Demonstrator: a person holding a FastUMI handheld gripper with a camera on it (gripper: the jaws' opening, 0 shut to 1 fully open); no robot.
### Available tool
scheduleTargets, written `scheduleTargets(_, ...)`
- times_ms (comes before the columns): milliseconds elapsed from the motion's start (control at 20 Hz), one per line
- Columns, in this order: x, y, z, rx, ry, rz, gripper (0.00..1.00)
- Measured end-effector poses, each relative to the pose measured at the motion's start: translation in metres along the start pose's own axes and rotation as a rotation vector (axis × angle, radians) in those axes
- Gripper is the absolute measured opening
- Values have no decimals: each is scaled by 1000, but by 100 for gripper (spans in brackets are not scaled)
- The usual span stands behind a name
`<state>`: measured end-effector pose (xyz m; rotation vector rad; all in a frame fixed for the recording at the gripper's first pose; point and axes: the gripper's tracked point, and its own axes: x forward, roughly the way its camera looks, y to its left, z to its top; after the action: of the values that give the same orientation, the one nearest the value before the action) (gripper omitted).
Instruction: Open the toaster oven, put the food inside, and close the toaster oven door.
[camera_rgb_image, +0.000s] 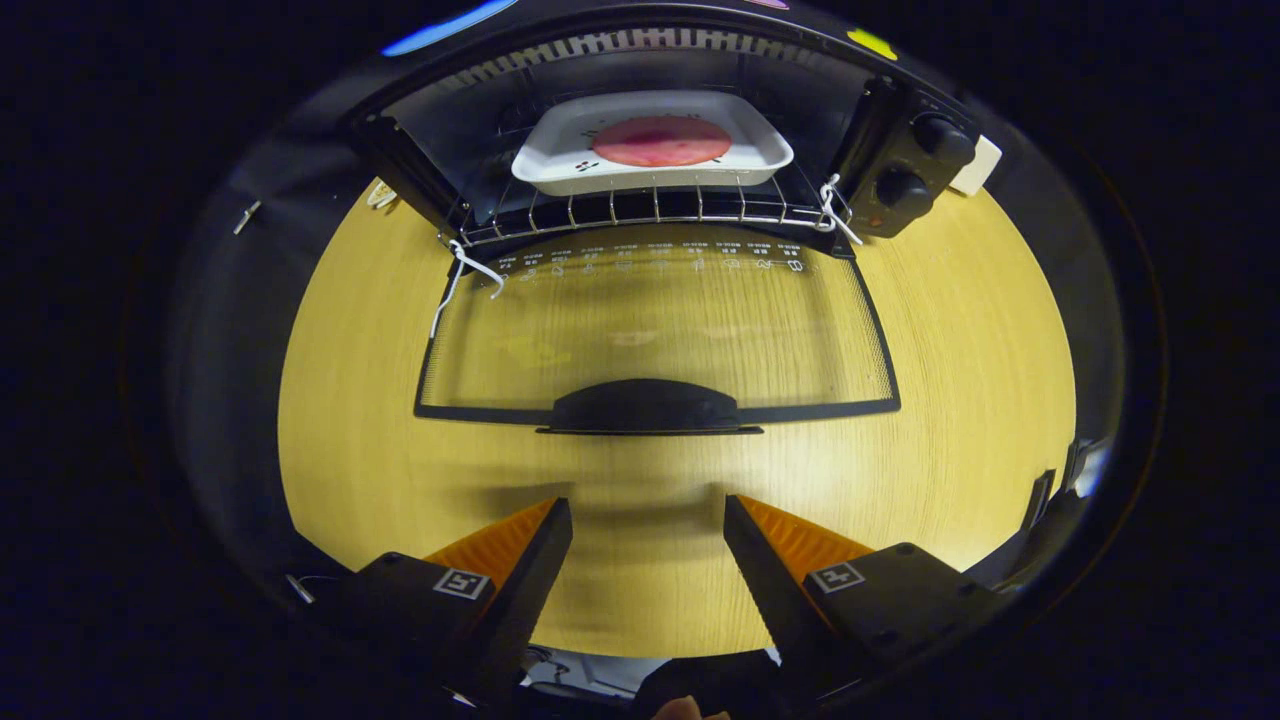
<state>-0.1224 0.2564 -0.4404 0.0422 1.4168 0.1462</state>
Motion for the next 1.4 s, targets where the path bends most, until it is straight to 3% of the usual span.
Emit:
scheduleTargets(550, 25, -8, 26, 38, -114, -67, 100)
scheduleTargets(1400, -19, -10, 37, -33, -310, -48, 99)
